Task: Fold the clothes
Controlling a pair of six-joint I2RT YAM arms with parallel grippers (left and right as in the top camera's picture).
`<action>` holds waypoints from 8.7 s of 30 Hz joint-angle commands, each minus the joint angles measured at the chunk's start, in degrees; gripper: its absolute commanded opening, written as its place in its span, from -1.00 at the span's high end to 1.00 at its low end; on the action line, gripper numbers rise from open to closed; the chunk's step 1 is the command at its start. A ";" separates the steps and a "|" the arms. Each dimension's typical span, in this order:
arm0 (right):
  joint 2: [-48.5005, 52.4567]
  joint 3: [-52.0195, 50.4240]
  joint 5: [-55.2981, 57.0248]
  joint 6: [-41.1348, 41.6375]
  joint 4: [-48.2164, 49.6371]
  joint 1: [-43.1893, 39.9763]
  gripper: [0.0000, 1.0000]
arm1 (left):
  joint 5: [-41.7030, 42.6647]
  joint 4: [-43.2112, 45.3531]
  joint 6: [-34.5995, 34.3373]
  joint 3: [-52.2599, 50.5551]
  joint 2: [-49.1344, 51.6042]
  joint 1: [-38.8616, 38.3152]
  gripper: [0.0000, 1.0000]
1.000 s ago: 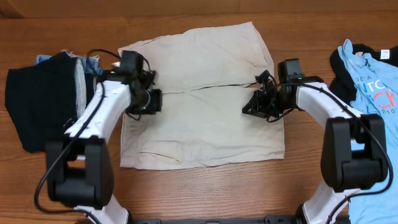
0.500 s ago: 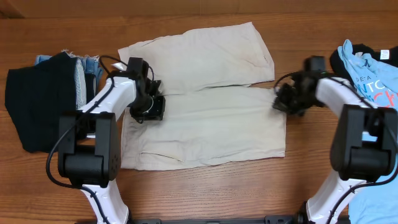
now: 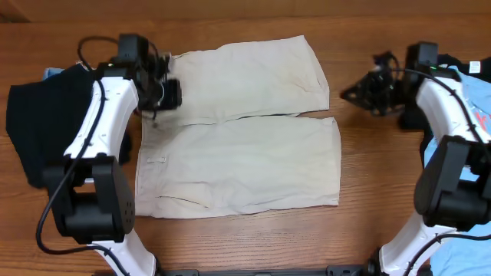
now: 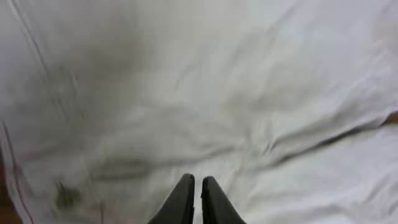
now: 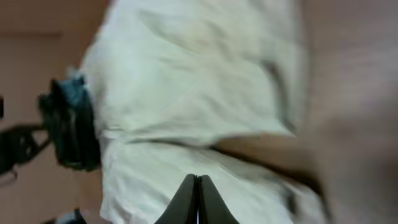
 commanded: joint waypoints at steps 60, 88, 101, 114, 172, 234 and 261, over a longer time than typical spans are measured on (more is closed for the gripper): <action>19.54 0.92 18.78 23.96 35.41 18.03 0.90 | -5.57 4.72 -13.09 10.93 24.00 -4.90 0.92; 0.09 1.09 9.75 12.66 10.12 -11.67 0.56 | -7.96 -24.92 -5.62 43.85 23.80 -3.96 -0.23; -21.11 1.07 10.25 12.63 -14.78 -11.74 -0.25 | -8.90 -49.88 -6.75 61.55 14.60 -3.54 0.17; -21.09 0.39 19.37 8.13 -26.62 -11.72 -0.45 | -22.93 -49.79 -24.65 14.10 -11.34 -6.19 0.00; -21.09 -14.47 19.54 5.31 -21.49 -11.67 -0.50 | -15.39 -6.54 -34.88 -50.25 -27.08 2.58 -0.41; -38.80 -45.33 16.37 13.84 -27.96 -10.58 -0.25 | -3.72 -4.55 -26.12 -35.23 -27.10 2.62 0.40; -38.99 -58.47 23.85 38.71 -8.59 5.42 0.23 | -3.21 -3.98 -25.70 -35.23 -27.10 2.62 0.22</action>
